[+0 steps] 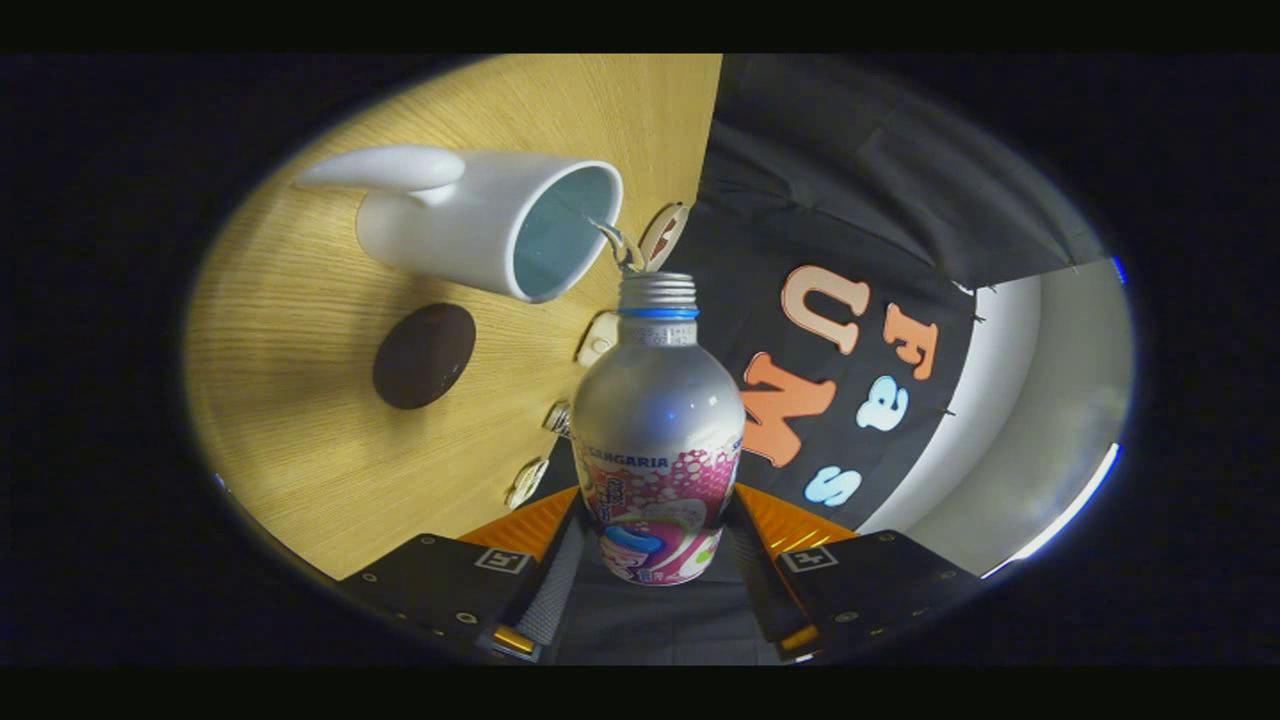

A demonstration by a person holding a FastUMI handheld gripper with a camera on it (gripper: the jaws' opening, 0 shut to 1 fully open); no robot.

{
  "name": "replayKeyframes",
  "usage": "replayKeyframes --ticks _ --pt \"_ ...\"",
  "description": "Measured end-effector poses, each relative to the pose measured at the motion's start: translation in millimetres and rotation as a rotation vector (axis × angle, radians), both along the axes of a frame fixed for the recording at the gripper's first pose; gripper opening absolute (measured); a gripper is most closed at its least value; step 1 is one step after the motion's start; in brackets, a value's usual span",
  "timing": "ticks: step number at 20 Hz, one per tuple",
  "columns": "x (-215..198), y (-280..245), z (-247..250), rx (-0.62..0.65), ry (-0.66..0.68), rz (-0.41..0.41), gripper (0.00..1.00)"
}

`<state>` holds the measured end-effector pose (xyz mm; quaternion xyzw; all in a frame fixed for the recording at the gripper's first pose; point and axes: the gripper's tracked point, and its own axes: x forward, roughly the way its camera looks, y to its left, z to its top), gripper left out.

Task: Take the bottle from table, then pour the juice into the cup, finally place the bottle on the coaster

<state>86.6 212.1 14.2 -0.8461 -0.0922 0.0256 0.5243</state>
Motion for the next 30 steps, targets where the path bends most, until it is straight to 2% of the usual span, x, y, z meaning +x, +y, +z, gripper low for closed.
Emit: replayKeyframes --ticks 18,30 --pt "-4 12 4 -0.097 -0.002 0.024 0.75" --pt "4 11 5 -0.164 -0.012 0.007 0.75"
